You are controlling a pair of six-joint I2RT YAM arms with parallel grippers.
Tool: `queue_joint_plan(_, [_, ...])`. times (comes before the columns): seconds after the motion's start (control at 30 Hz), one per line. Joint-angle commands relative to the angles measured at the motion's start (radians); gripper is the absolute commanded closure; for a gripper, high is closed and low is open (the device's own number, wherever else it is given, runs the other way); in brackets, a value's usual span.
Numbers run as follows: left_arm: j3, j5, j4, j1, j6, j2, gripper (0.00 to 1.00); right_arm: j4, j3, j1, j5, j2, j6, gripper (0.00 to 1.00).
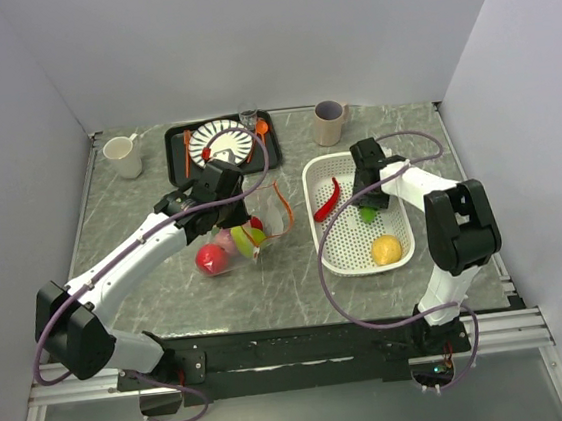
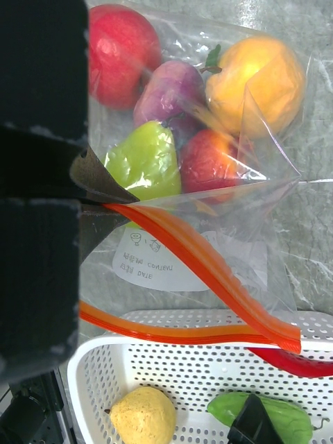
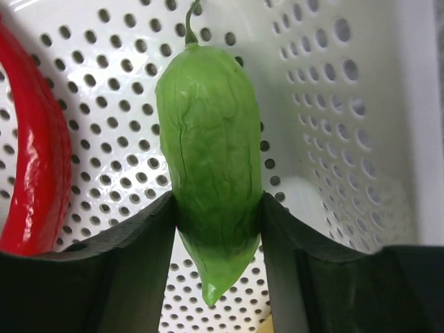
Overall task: Place the food in the zip-top bag and seal the zipper
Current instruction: Pick up the fake vegetable from the bin.
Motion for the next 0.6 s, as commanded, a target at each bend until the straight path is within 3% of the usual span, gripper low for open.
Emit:
queue_joint_plan(0.0, [0.034, 0.004, 0.018, -0.002, 0.009, -0.004, 0.99, 0.043, -0.014, -0.007, -0.056, -0.058, -0.017, 0.58])
queue_joint_plan(0.2, [0.033, 0.012, 0.022, -0.002, 0.009, -0.004, 0.99, 0.059, -0.046, -0.007, -0.148, -0.099, -0.037, 0.75])
queue_joint_plan(0.57, [0.030, 0.011, 0.026, -0.001, 0.012, -0.010, 0.99, 0.071, -0.132, -0.005, -0.294, -0.240, -0.022, 0.86])
